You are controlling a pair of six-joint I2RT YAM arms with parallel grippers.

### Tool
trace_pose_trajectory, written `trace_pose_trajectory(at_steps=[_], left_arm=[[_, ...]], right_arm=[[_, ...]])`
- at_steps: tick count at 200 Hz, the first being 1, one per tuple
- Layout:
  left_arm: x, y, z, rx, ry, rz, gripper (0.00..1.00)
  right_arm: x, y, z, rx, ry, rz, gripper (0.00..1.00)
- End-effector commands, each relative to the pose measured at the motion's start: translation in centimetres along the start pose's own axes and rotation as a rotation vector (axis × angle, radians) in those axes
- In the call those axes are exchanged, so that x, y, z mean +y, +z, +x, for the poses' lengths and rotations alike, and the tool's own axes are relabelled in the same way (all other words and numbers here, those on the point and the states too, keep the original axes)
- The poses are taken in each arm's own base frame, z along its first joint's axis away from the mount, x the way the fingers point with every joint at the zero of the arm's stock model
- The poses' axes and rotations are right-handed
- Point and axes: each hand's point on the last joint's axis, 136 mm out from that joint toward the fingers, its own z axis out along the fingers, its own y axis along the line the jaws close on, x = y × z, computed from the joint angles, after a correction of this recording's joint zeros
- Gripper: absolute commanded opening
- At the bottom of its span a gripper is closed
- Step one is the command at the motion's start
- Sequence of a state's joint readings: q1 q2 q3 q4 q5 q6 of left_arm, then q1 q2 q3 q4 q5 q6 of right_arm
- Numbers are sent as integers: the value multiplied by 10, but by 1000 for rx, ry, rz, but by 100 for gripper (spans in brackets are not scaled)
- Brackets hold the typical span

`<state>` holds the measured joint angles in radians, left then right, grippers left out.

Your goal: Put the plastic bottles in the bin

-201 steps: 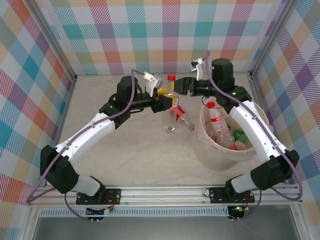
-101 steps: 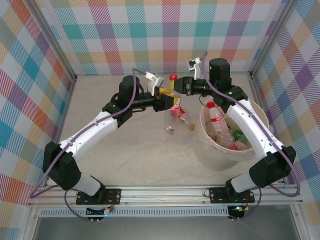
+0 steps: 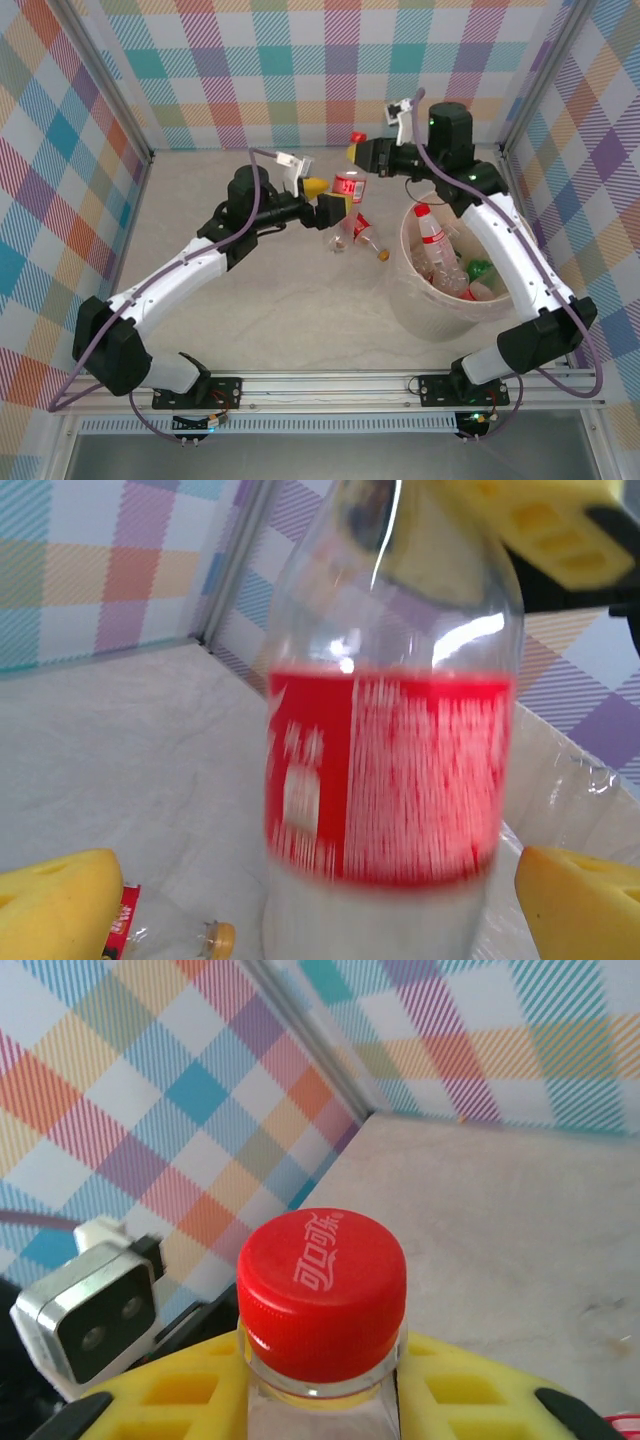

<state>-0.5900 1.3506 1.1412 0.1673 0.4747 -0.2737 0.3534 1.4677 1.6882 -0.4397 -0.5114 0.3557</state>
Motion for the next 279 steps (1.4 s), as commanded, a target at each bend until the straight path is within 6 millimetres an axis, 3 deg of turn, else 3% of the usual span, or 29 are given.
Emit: trace_pose_trajectory(at_steps=[1,39,68,95,117,132,159,211,248,279], left_arm=[[8,-20,-11,-29,28,-102,100],[27,-19,5,-8,-42,-140,100],[45,-13,11,-17,-53,-180,99],[61,-6,11,-45,-118,-205,98],[82,1,16,-46,-174,-280,97],[104,1,19,-43,-203,-392,99],[157,-20,35,-51,-316,-695,100],[179,-13,59,-17,-476,-797,100],[181,12,68,41,-481,-819,100],[195,27,76,28,-489,-853,100]], right_arm=[[5,-40,-36,-105,-92,73,27],[22,-96,-78,-216,-189,148,27],[30,-145,-95,-318,-227,198,26],[24,-179,-94,-355,-224,289,25],[17,-192,-83,-344,-210,340,24],[16,-203,-75,-357,-239,394,22],[16,-228,-63,-387,-285,514,21],[-3,-249,-31,-366,-275,679,22],[-22,-248,-18,-334,-253,735,22],[-46,-237,-5,-273,-247,760,21]])
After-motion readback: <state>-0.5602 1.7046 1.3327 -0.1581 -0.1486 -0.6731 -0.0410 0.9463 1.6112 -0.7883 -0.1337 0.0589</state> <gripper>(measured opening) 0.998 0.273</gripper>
